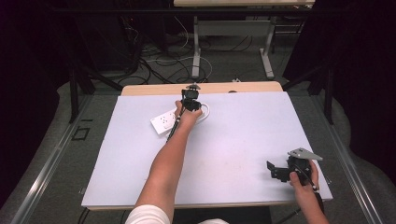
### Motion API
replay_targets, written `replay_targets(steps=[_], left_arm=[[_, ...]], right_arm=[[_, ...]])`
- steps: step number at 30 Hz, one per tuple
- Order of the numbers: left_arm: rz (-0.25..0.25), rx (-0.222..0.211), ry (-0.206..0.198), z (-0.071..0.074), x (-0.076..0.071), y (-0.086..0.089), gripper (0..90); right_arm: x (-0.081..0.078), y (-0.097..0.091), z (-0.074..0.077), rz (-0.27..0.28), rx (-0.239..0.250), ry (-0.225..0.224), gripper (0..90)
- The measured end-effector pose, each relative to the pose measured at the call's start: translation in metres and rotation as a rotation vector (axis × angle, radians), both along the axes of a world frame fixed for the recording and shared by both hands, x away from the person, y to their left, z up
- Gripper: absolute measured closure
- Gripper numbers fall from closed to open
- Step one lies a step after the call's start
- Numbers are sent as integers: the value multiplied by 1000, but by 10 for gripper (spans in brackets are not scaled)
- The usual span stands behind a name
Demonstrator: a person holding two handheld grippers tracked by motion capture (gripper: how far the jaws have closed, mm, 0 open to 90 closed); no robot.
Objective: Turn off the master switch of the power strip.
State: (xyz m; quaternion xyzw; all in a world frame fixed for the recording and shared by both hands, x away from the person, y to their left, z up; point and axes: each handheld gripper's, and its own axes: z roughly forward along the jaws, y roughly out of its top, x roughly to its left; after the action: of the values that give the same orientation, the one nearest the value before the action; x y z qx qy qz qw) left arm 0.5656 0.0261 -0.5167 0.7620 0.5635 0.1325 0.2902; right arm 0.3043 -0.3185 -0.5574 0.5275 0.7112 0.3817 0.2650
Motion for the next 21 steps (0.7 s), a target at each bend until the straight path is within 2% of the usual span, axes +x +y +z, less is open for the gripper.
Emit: replay_targets(steps=[4, 12, 14, 21], left_arm=[[-2, 17, -10, 1, -2, -3, 900], [5, 15, 6, 7, -4, 0, 900], [10, 13, -5, 7, -4, 0, 900], [22, 10, -3, 11, -4, 4, 900]], right_arm=[[0, 0, 0, -3, 5, 1, 0], [-1, -1, 0, 0, 0, -4, 0], [-1, -2, 0, 1, -2, -4, 0], [-1, -1, 0, 0, 0, -3, 0]])
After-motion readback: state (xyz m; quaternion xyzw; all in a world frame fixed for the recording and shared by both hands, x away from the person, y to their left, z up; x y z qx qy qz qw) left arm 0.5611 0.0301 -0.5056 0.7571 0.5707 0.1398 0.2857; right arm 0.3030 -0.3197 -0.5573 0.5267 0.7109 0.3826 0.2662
